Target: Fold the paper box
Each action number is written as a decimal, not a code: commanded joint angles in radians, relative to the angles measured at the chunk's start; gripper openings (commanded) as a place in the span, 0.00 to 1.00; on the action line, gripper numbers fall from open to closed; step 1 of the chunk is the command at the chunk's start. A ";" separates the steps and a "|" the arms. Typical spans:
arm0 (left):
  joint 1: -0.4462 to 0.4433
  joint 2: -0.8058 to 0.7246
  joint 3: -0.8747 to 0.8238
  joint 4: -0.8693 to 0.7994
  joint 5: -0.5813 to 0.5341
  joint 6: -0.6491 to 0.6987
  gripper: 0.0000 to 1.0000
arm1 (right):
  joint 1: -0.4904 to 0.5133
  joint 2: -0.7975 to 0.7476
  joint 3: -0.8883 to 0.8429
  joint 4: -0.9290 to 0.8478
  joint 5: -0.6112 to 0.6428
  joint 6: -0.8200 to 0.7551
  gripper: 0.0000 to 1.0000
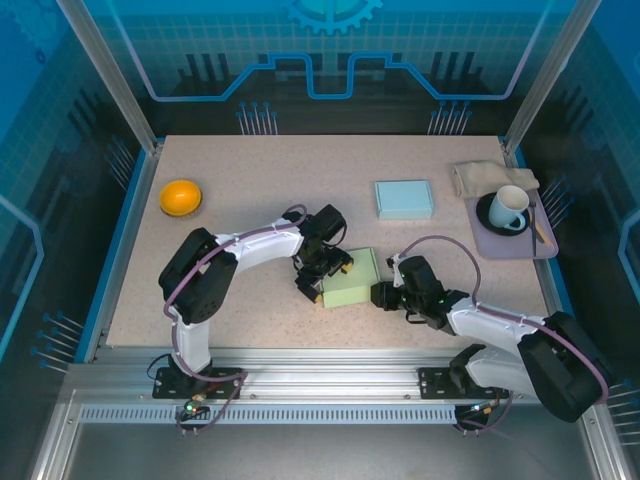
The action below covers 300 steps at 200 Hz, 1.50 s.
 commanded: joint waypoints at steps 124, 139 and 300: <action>0.007 0.101 -0.044 -0.122 -0.046 -0.015 0.94 | 0.003 -0.110 -0.025 -0.146 0.049 0.029 0.28; 0.007 0.101 -0.043 -0.127 -0.048 -0.012 0.94 | -0.003 -0.079 -0.026 -0.088 0.033 0.022 0.29; 0.006 0.120 -0.051 -0.108 -0.020 0.004 0.94 | -0.023 0.218 -0.002 0.248 0.115 -0.006 0.22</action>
